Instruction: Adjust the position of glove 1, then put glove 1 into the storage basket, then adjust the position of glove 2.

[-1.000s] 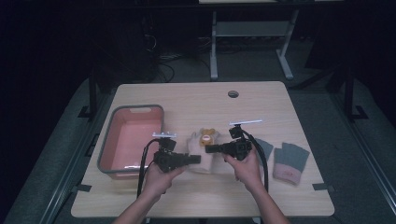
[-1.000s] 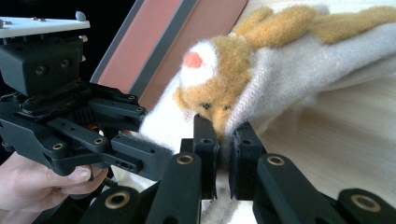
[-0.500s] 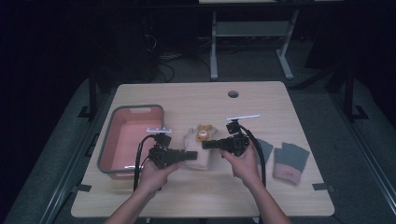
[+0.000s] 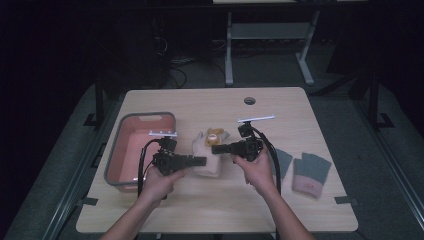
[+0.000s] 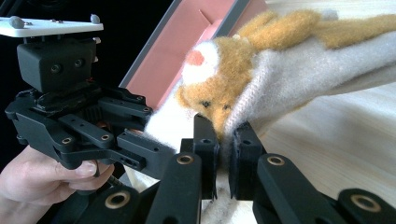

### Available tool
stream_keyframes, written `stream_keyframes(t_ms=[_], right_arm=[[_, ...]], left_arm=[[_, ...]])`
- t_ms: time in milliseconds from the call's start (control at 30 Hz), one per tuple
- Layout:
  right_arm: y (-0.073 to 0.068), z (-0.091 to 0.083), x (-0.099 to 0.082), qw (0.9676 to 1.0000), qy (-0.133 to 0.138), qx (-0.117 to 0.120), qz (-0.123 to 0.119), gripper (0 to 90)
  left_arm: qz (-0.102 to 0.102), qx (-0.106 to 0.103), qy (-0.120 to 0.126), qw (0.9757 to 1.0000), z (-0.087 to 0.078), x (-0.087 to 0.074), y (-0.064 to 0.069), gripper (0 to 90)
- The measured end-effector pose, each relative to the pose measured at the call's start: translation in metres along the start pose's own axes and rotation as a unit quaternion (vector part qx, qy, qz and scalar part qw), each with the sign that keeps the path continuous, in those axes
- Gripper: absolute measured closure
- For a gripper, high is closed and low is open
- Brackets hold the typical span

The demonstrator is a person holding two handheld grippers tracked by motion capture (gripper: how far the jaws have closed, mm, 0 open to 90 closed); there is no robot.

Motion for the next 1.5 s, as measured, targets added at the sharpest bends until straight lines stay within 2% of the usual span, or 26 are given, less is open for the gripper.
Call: stream_keyframes(t_ms=[200,367,667,800,1167,1500], right_arm=[[-0.012,0.004,0.009,0.9999,0.001,0.001,-0.011,83.4],[-0.02,0.008,0.014,0.9999,-0.002,0.011,-0.012,83.4],[-0.03,0.021,0.023,0.9997,-0.01,0.013,-0.02,83.5],[-0.031,0.025,0.025,0.9997,-0.012,0.015,-0.018,83.5],[-0.05,0.03,0.034,0.9991,-0.017,0.011,-0.037,83.4],[-0.062,0.04,0.043,0.9986,-0.024,0.023,-0.042,83.4]], left_arm=[[0.0,0.003,0.008,1.0,-0.011,0.006,-0.004,67.1],[-0.006,0.004,0.012,0.9999,-0.022,0.01,-0.007,67.1],[-0.009,0.013,0.016,0.9998,-0.034,0.011,-0.016,67.1],[-0.01,0.017,0.02,0.9996,-0.038,0.012,-0.017,67.1],[-0.016,0.017,0.033,0.9992,-0.055,0.016,-0.02,67.1],[-0.011,0.026,0.039,0.9988,-0.071,0.02,-0.025,67.1]])
Point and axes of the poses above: each handheld gripper's, and its own axes: z roughly forward along the jaws, x roughly out of its top, y roughly to its right, the point moved 2 cm from there along z, roughly forward along the jaws, and after that the axes turned 14 degrees about z, right-handed, at the moved point
